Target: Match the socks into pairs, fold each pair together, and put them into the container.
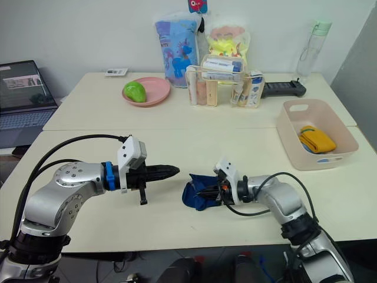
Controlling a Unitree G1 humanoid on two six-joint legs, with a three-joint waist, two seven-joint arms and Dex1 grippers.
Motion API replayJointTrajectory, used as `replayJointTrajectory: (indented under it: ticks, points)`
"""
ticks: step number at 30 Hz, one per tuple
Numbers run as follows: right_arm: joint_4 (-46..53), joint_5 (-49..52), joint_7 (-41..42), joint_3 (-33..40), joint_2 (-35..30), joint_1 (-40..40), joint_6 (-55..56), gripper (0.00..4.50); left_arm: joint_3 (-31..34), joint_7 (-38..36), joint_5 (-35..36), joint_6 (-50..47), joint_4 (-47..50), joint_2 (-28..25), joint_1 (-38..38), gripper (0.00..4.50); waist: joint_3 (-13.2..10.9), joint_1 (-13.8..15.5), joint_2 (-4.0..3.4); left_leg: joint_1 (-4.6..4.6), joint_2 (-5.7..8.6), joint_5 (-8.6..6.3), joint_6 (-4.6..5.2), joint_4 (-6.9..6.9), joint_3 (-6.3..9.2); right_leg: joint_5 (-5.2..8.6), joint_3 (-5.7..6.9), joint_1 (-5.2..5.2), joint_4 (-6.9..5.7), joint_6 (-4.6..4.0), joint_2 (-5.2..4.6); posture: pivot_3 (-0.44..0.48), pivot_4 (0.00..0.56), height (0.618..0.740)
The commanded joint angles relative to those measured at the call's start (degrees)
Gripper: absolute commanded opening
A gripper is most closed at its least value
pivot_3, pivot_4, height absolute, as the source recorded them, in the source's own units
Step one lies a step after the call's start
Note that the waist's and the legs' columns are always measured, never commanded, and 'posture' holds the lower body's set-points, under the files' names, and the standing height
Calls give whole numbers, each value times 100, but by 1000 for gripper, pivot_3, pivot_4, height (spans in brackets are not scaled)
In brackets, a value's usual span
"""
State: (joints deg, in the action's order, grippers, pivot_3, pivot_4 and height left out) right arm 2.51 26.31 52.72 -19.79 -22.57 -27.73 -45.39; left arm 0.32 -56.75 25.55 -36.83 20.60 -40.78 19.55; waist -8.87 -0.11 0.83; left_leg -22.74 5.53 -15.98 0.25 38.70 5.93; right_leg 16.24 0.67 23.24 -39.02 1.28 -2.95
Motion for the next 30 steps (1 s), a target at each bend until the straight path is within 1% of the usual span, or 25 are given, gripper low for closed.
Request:
replayJointTrajectory:
  ticks: [1, 4, 7, 10, 13, 15, 17, 19, 22, 24, 30]
  points:
    - [203, 287, 255, 194, 33, -78, -70, 774, -143, 113, -57, 272, 72, 159, 315, 0, 0, 6, 1, -1, 0, 0, 0, 1, 1, 0, 1, -1, 0, 0, 0, 0, 150, 740]
    - [355, 411, 273, 314, -36, -68, -228, 1758, -286, 112, -32, 294, 20, 257, 473, 0, -1, -2, 1, 0, 0, 0, 0, 1, 0, 0, 1, -2, 0, 0, 0, 0, 150, 740]
    - [616, 818, 272, 651, -32, -11, -544, 2812, -466, 51, -66, 430, -42, 326, 518, 0, -1, -4, 0, 0, 0, 0, 0, 0, 1, 0, 0, 1, -2, 0, 0, 0, 150, 740]
    - [805, 1038, 201, 894, -95, 51, -774, 2812, -663, 38, -133, 560, -120, 407, 527, 0, -1, -2, 1, -1, 0, 0, 0, 0, 1, 0, 0, 1, -1, 0, 0, 0, 150, 740]
    - [1032, 1111, 102, 1127, -336, 215, -890, 2812, -866, 45, -214, 611, -154, 437, 399, 0, -1, -2, 1, -1, 0, 0, 0, 0, 1, 0, 0, 0, -1, 0, 0, 0, 150, 740]
    - [1153, 1075, -119, 1348, -505, 366, -944, 2812, -1205, -8, -673, 1064, -339, 317, 121, 0, -1, -2, 0, -1, 0, -1, 0, -1, 1, 0, 0, -1, 1, 0, 0, 0, 150, 740]
    - [1253, 1100, -432, 1563, -585, 469, -1108, 2812, -1378, 83, -934, 1279, -578, 355, -128, 0, -1, 2, -1, 0, 1, -1, 0, -2, -3, 0, -3, -1, 1, 0, -1, 0, 150, 740]
    - [1351, 1022, -670, 1586, -740, 516, -1281, 2812, -1509, 218, -1302, 1650, -901, 383, -261, 0, -1, 4, -1, 0, 0, 0, 0, -3, -1, 0, -3, 0, -1, 0, 0, 0, 150, 740]
    - [1429, 976, -845, 1564, -941, 540, -1458, 2812, -1654, 184, -1547, 1948, -1223, 384, -462, 0, -1, 5, -1, 0, -2, -1, 1, -3, 0, 0, -1, 0, -3, -1, 0, 0, 150, 740]
    - [1364, 1044, -1034, 1654, -891, 457, -1670, 2812, -1714, 165, -1690, 2118, -1418, 367, -572, 0, -1, 5, -1, 0, -1, -1, 1, -3, -1, 0, -2, -1, 0, -1, -1, 0, 150, 740]
    - [1104, 1167, -1245, 1676, -645, 322, -2007, 2812, -1654, 221, -1753, 2248, -1651, 417, -675, 0, 3, 3, -3, 4, -2, -1, 2, -5, -1, 0, -2, -4, -1, -1, -1, 0, 150, 740]
